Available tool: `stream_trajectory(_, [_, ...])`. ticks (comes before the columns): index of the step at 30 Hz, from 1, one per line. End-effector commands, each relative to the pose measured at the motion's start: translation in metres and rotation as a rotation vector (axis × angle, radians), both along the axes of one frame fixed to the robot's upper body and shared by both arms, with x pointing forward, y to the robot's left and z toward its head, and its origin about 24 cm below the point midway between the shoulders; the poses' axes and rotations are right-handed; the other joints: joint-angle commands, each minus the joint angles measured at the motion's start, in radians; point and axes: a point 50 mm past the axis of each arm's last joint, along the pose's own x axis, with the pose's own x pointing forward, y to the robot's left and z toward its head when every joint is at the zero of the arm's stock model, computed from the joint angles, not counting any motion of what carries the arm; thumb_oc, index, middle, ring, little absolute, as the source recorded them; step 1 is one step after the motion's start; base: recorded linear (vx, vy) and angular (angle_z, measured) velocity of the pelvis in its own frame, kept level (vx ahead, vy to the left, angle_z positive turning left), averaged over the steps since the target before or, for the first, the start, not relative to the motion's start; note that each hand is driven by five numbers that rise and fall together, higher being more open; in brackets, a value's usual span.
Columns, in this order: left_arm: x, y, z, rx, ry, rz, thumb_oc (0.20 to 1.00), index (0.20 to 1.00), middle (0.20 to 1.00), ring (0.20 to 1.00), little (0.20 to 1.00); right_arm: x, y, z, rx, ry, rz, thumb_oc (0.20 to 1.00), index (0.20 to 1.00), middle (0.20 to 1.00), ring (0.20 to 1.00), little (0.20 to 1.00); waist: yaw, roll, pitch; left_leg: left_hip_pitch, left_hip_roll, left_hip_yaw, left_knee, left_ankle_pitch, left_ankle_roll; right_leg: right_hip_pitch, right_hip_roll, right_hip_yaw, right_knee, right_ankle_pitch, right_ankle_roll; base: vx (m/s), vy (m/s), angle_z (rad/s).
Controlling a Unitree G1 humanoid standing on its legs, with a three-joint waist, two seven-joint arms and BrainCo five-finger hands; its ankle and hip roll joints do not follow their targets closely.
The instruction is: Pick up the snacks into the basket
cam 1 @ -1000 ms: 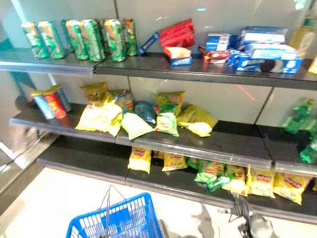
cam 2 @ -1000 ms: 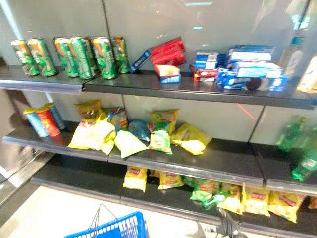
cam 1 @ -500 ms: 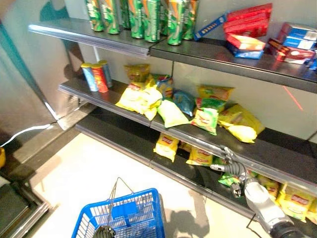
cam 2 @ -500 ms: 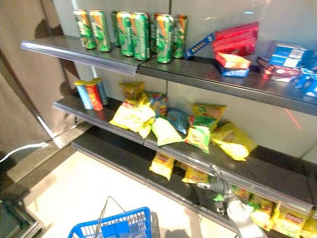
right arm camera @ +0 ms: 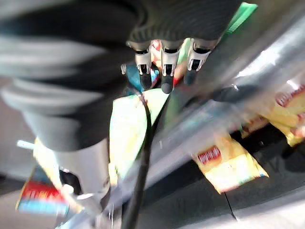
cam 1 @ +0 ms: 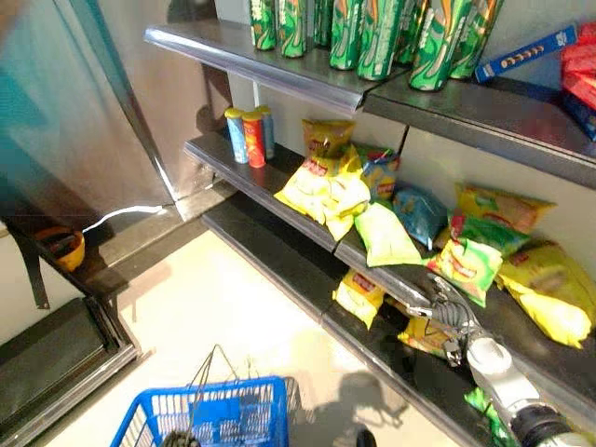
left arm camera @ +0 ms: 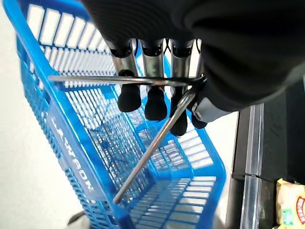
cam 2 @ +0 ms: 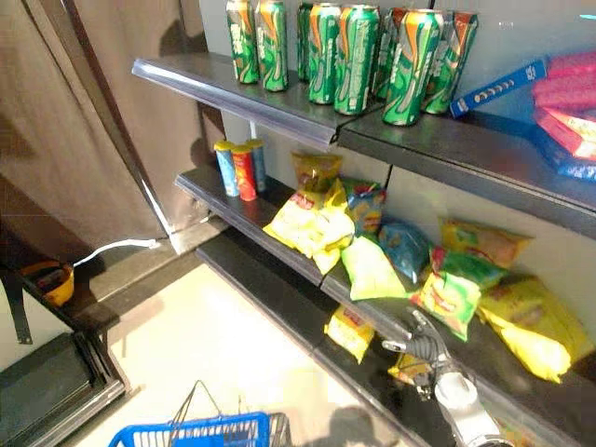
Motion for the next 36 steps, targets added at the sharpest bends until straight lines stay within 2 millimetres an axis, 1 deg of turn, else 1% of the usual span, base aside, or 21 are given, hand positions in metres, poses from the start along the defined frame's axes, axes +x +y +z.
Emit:
stream_trajectory(1, [0.015, 0.006, 0.01, 0.033, -0.067, -0.037, 0.2, 0.2, 0.2, 0.2, 0.2, 0.015, -0.026, 0.044, -0.055, -0.168, -0.102, 1.0, 1.0, 1.0, 1.0, 1.0, 0.01, -0.006, -0.047, -0.035, 0.075, -0.075, 0.064, -0.044, -0.076, -0.039, -0.007, -0.034, 0.144, -0.112, 0.058, 0.1, -0.126, 0.12])
stream_trajectory(3, [0.008, 0.005, 0.006, 0.035, -0.039, -0.033, 0.2, 0.2, 0.2, 0.2, 0.2, 0.016, -0.037, 0.051, -0.07, -0.187, -0.154, 1.0, 1.0, 1.0, 1.0, 1.0, 0.01, -0.004, -0.059, -0.025, 0.086, -0.07, 0.062, -0.044, -0.079, -0.018, 0.002, -0.044, 0.137, -0.117, 0.056, 0.13, -0.098, 0.13])
stream_trajectory(7, [-0.001, 0.003, 0.0, 0.036, 0.001, -0.026, 0.2, 0.2, 0.2, 0.2, 0.2, 0.015, -0.046, 0.06, -0.107, -0.21, -0.173, 1.0, 1.0, 1.0, 1.0, 1.0, 0.008, -0.008, -0.073, -0.002, 0.096, -0.047, 0.065, -0.052, -0.079, 0.014, 0.014, -0.042, 0.125, -0.122, 0.053, 0.09, -0.012, 0.03])
stream_trajectory(9, [-0.008, 0.004, -0.003, 0.042, 0.032, -0.01, 0.2, 0.2, 0.2, 0.2, 0.2, 0.013, -0.043, 0.059, -0.106, -0.212, -0.162, 1.0, 1.0, 1.0, 1.0, 1.0, 0.001, -0.015, -0.079, 0.021, 0.097, -0.034, 0.061, -0.06, -0.076, 0.033, 0.015, -0.028, 0.118, -0.119, 0.054, 0.07, 0.053, -0.06])
stream_trajectory(13, [-0.009, 0.006, -0.002, 0.045, 0.028, -0.006, 0.2, 0.2, 0.2, 0.2, 0.2, 0.01, -0.041, 0.052, -0.107, -0.187, -0.153, 1.0, 1.0, 1.0, 1.0, 1.0, -0.003, -0.021, -0.08, 0.04, 0.093, -0.02, 0.054, -0.069, -0.069, 0.036, 0.017, -0.012, 0.123, -0.116, 0.056, 0.02, 0.053, -0.12])
stream_trajectory(16, [-0.008, 0.008, -0.002, 0.046, 0.026, -0.003, 0.2, 0.2, 0.2, 0.2, 0.2, 0.007, -0.036, 0.043, -0.094, -0.161, -0.141, 1.0, 1.0, 1.0, 1.0, 1.0, -0.005, -0.024, -0.081, 0.051, 0.088, -0.009, 0.054, -0.078, -0.063, 0.038, 0.015, 0.002, 0.126, -0.115, 0.058, 0.03, 0.068, -0.16])
stream_trajectory(17, [-0.006, 0.008, 0.0, 0.046, 0.017, -0.005, 0.2, 0.2, 0.2, 0.2, 0.2, 0.006, -0.031, 0.038, -0.086, -0.151, -0.126, 1.0, 1.0, 1.0, 1.0, 1.0, -0.008, -0.027, -0.081, 0.054, 0.086, -0.008, 0.056, -0.083, -0.06, 0.04, 0.013, 0.006, 0.128, -0.118, 0.058, 0.03, 0.054, -0.1])
stream_trajectory(21, [-0.004, 0.009, 0.001, 0.054, 0.012, -0.01, 0.2, 0.2, 0.2, 0.2, 0.2, 0.004, -0.024, 0.034, -0.082, -0.147, -0.104, 1.0, 1.0, 1.0, 1.0, 1.0, -0.013, -0.03, -0.08, 0.058, 0.083, -0.003, 0.06, -0.091, -0.057, 0.04, 0.013, 0.014, 0.133, -0.122, 0.06, 0.02, 0.048, -0.08])
stream_trajectory(24, [0.0, 0.009, 0.002, 0.058, 0.001, -0.025, 0.2, 0.2, 0.2, 0.2, 0.2, 0.007, -0.017, 0.028, -0.073, -0.13, -0.094, 1.0, 1.0, 1.0, 1.0, 1.0, -0.014, -0.03, -0.073, 0.065, 0.078, 0.012, 0.067, -0.105, -0.05, 0.026, 0.016, 0.035, 0.151, -0.123, 0.066, 0.02, 0.035, -0.07])
stream_trajectory(26, [0.001, 0.009, 0.003, 0.058, -0.005, -0.028, 0.2, 0.2, 0.2, 0.2, 0.2, 0.009, -0.016, 0.026, -0.063, -0.121, -0.096, 1.0, 1.0, 1.0, 1.0, 1.0, -0.011, -0.03, -0.07, 0.063, 0.076, 0.015, 0.071, -0.108, -0.049, 0.02, 0.017, 0.041, 0.156, -0.123, 0.067, 0.0, 0.017, -0.11])
stream_trajectory(28, [0.01, 0.011, 0.008, 0.062, -0.032, -0.037, 0.2, 0.2, 0.2, 0.2, 0.2, 0.012, -0.012, 0.019, -0.038, -0.087, -0.09, 1.0, 1.0, 1.0, 1.0, 1.0, -0.008, -0.028, -0.053, 0.046, 0.076, 0.008, 0.092, -0.111, -0.052, -0.002, 0.017, 0.046, 0.173, -0.131, 0.064, -0.01, -0.002, -0.11])
stream_trajectory(32, [0.013, 0.013, 0.01, 0.066, -0.041, -0.044, 0.2, 0.2, 0.2, 0.2, 0.2, 0.017, -0.009, 0.018, -0.045, -0.064, -0.075, 1.0, 1.0, 1.0, 1.0, 1.0, -0.005, -0.019, -0.042, 0.029, 0.079, -0.005, 0.097, -0.106, -0.057, -0.023, 0.019, 0.04, 0.191, -0.143, 0.059, 0.01, -0.027, -0.06])
stream_trajectory(33, [0.016, 0.013, 0.012, 0.065, -0.048, -0.053, 0.2, 0.2, 0.2, 0.2, 0.2, 0.024, -0.007, 0.022, -0.05, -0.069, -0.069, 1.0, 1.0, 1.0, 1.0, 1.0, -0.002, -0.011, -0.033, 0.01, 0.082, -0.013, 0.096, -0.098, -0.063, -0.042, 0.02, 0.032, 0.202, -0.152, 0.054, -0.01, -0.052, 0.01])
stream_trajectory(34, [0.016, 0.013, 0.012, 0.064, -0.048, -0.053, 0.2, 0.2, 0.2, 0.2, 0.2, 0.024, -0.007, 0.023, -0.05, -0.07, -0.069, 1.0, 1.0, 1.0, 1.0, 1.0, -0.003, -0.011, -0.033, 0.009, 0.082, -0.014, 0.097, -0.098, -0.063, -0.044, 0.019, 0.032, 0.203, -0.152, 0.054, -0.03, -0.064, 0.06])
stream_trajectory(36, [0.018, 0.011, 0.012, 0.063, -0.055, -0.066, 0.2, 0.2, 0.2, 0.2, 0.2, 0.029, -0.007, 0.028, -0.048, -0.083, -0.073, 1.0, 1.0, 1.0, 1.0, 1.0, -0.001, 0.001, -0.022, -0.013, 0.087, -0.029, 0.095, -0.087, -0.069, -0.07, 0.022, 0.028, 0.22, -0.162, 0.047, -0.02, -0.073, 0.12])
